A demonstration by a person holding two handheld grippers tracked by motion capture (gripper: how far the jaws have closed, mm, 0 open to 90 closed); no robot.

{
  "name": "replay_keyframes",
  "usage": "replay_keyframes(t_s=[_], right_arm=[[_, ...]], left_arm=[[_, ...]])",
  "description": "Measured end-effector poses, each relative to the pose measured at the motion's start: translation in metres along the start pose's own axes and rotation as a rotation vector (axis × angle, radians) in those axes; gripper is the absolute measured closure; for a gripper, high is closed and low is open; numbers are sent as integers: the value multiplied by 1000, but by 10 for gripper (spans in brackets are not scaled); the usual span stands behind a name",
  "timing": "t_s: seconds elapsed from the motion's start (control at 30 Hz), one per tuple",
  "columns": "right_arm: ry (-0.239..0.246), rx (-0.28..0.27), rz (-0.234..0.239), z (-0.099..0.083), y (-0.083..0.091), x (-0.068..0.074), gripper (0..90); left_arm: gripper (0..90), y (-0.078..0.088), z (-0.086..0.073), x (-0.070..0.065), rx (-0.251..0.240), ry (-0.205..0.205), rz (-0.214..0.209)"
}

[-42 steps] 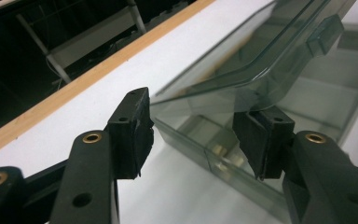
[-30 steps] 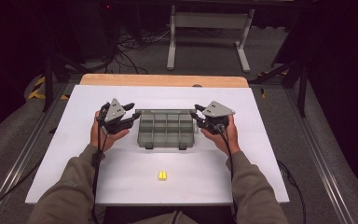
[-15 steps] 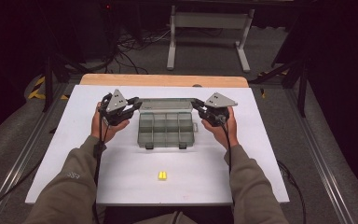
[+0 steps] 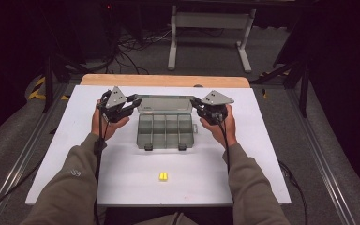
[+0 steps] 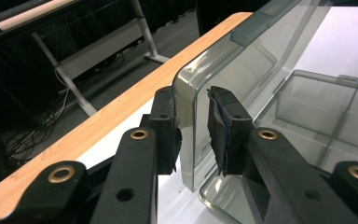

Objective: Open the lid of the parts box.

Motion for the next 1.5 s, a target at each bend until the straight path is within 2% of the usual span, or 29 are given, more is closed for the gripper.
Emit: replay_keyframes(t_s=[0.23, 0.53, 0.77, 0.83, 0.97, 1.03, 1.07, 1.17, 1.3, 1.4, 1.5], right_arm=[[-6, -1, -8, 1, -3, -2, 824], [-65, -7, -17, 1, -12, -5, 824], [-82, -22, -47, 0, -19, -6, 819], [-101, -15, -56, -3, -23, -7, 807], [-117, 4, -69, -11, -30, -7, 799], [-121, 7, -75, -12, -31, -7, 799], [-162, 8, -63, -19, -35, -7, 798], [-174, 27, -65, -27, -41, -5, 806], [-163, 54, -55, -35, -48, 4, 802], [-120, 87, -55, -41, -53, 11, 802], [-108, 115, -44, -49, -58, 17, 810]], left_arm=[[730, -7, -6, 5, 15, 24, 2], [725, -20, -17, 12, 55, 48, 4], [729, -32, -29, 18, 64, 99, -7], [727, -37, -34, 19, 79, 110, 2], [725, -41, -38, 21, 58, 156, -10], [731, -43, -40, 22, 64, 159, 0], [732, -46, -45, 22, 84, 172, -1], [738, -51, -53, 24, 97, 194, 0], [738, -56, -61, 24, 118, 218, 1], [736, -57, -64, 23, 106, 241, -11], [733, -57, -65, 23, 96, 249, -13]])
Point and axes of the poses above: each handheld gripper's, and its own axes: y roughly backward along the jaws, z roughly out of its top, x roughly to its left, the point moved 6 cm from there along -y, roughly forward along the jaws, and after that the axes turned 14 degrees about -z, right-handed, at the moved point
